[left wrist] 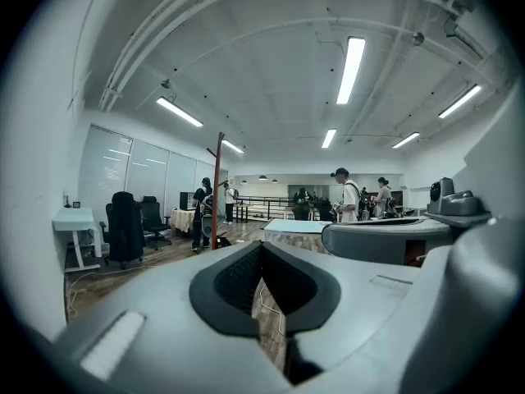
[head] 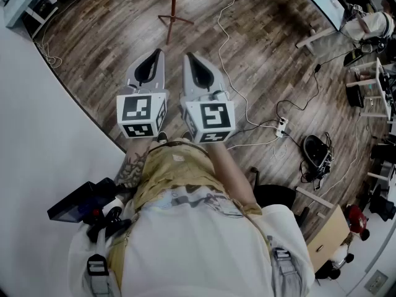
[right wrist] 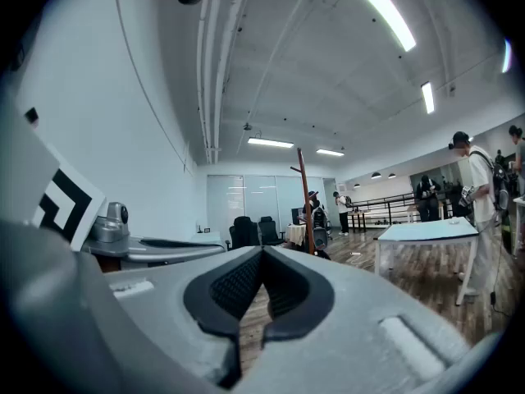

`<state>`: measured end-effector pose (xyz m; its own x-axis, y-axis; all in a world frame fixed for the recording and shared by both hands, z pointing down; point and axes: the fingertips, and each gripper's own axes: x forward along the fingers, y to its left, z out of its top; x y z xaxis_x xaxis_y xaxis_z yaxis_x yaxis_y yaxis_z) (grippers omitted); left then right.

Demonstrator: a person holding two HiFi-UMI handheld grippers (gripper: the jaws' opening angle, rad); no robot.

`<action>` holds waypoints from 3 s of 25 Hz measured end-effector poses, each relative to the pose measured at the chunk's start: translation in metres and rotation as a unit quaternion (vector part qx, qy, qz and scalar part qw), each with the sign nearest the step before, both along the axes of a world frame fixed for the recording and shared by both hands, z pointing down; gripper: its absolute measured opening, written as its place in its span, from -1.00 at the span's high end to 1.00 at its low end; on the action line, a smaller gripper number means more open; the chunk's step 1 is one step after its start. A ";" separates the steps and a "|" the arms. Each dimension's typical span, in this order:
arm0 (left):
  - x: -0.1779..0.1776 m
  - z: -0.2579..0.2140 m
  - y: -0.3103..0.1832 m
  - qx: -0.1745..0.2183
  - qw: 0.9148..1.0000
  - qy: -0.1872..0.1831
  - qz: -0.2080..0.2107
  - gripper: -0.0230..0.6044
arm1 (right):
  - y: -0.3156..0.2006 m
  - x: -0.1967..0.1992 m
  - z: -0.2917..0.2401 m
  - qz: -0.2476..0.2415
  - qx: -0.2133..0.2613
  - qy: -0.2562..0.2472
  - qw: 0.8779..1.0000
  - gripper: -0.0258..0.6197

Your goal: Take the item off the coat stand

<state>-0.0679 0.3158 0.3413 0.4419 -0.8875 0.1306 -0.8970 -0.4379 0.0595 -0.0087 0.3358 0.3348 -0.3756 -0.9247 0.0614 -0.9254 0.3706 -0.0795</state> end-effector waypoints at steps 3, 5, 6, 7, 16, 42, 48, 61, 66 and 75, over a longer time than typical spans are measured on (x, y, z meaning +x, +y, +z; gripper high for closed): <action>-0.001 -0.001 0.000 0.001 1.000 -0.002 -0.002 0.94 | -0.001 0.000 -0.001 0.000 0.003 0.002 1.000 0.93; 0.003 0.000 0.000 -0.002 1.000 -0.002 -0.001 0.94 | 0.000 0.003 -0.001 0.000 0.004 0.000 1.000 0.93; 0.007 0.002 0.001 -0.003 1.000 -0.003 -0.001 0.94 | 0.001 0.005 -0.001 -0.002 0.004 -0.002 1.000 0.93; 0.010 0.004 0.002 -0.005 1.000 -0.003 -0.001 0.93 | 0.003 0.009 0.000 -0.003 0.004 -0.006 1.000 0.93; 0.020 0.020 0.009 -0.025 0.999 -0.008 -0.020 0.94 | 0.019 0.042 0.025 -0.005 -0.025 -0.011 1.000 0.92; 0.005 0.039 -0.213 -0.049 0.999 0.016 -0.001 0.94 | -0.205 0.026 0.045 0.010 -0.053 0.014 0.998 0.92; -0.009 0.044 -0.288 -0.060 0.998 0.021 0.009 0.94 | -0.283 0.012 0.051 0.021 -0.070 0.016 0.997 0.92; -0.010 0.044 -0.310 -0.067 0.997 0.025 0.005 0.93 | -0.310 0.006 0.051 0.009 -0.074 0.019 0.997 0.92; -0.001 0.055 -0.394 -0.075 0.997 0.019 -0.002 0.93 | -0.401 0.011 0.066 -0.008 -0.085 0.014 0.996 0.92; 0.020 0.041 -0.504 -0.059 0.998 0.010 -0.033 0.93 | -0.515 0.033 0.059 -0.048 -0.086 0.000 0.995 0.92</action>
<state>-0.0475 -0.1885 0.3822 0.3859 -0.8939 0.2279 -0.9221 -0.3662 0.1249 0.0247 -0.1789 0.3938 -0.4619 -0.8603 0.2157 -0.8863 0.4387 -0.1485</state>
